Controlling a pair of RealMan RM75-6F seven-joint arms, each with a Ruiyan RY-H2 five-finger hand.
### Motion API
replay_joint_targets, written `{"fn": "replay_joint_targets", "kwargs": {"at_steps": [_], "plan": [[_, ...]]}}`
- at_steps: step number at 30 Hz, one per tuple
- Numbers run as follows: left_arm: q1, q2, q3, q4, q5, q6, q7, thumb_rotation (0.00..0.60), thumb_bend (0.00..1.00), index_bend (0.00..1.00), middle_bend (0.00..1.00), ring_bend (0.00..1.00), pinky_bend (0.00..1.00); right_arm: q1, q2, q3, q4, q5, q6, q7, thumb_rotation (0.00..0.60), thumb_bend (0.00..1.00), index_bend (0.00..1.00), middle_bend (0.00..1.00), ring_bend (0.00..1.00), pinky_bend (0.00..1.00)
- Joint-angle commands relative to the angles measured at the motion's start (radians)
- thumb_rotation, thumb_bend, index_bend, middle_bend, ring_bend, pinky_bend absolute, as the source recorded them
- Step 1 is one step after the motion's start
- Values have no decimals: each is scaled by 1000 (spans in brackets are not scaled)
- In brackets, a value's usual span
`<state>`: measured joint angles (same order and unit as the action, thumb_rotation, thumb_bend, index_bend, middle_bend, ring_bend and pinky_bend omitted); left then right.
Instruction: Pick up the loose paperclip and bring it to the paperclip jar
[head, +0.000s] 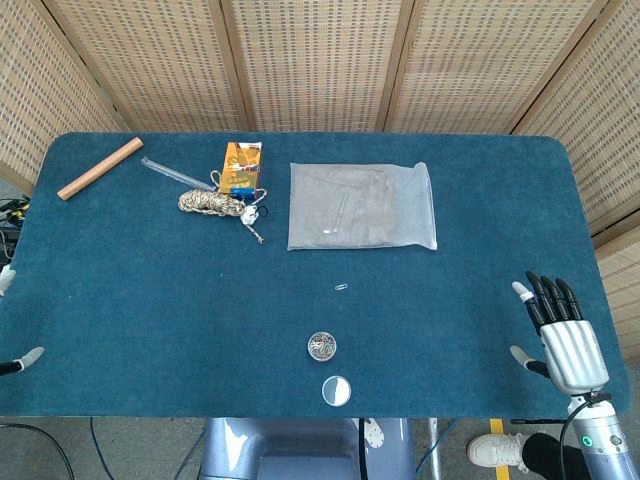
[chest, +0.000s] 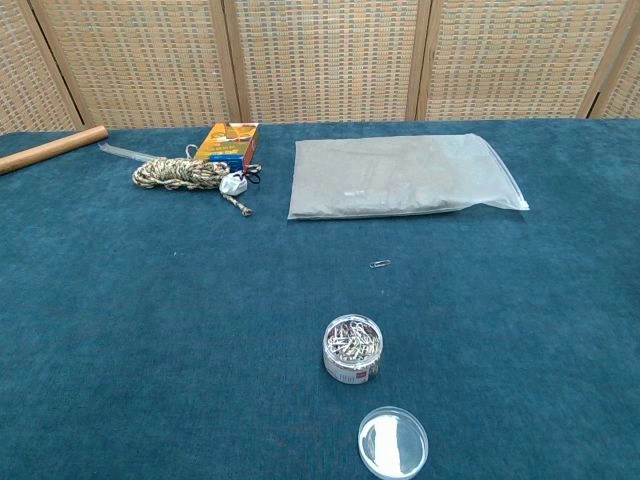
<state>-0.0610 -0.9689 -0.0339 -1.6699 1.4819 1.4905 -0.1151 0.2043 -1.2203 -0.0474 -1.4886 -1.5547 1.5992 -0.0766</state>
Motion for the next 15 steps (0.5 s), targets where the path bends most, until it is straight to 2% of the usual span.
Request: {"fn": "replay_joint_targets", "kwargs": {"at_steps": [1, 5, 9, 12, 13, 15], "plan": [[1, -1, 1, -1, 2, 1, 3, 600, 0, 0, 0, 0, 0, -5, -6, 6, 5, -14, 1, -4, 600, 15, 70, 0, 0, 0], [2, -1, 0, -2, -1, 2, 5, 600, 0, 0, 0, 0, 0, 7, -20, 14, 16, -26, -26, -13, 600, 15, 70, 0, 0, 0], [-2, -3, -2, -4, -3, -4, 11, 600, 0, 0, 0, 0, 0, 59, -60, 48, 52, -46, -79, -38, 600, 19, 73, 0, 0, 0], [-5, -5, -5, -3, -8, -10, 17, 600, 0, 0, 0, 0, 0, 127, -68, 75, 36, -36, -183, -35, 600, 27, 126, 0, 0, 0], [-9, -6, -10, 0, -21, -19, 17, 600, 0, 0, 0, 0, 0, 214, -69, 119, 6, -13, -301, -41, 600, 28, 144, 0, 0, 0], [-14, -8, -13, 3, -29, -29, 18, 600, 0, 0, 0, 0, 0, 272, -65, 156, -25, 41, -402, -54, 600, 31, 199, 0, 0, 0]]}}
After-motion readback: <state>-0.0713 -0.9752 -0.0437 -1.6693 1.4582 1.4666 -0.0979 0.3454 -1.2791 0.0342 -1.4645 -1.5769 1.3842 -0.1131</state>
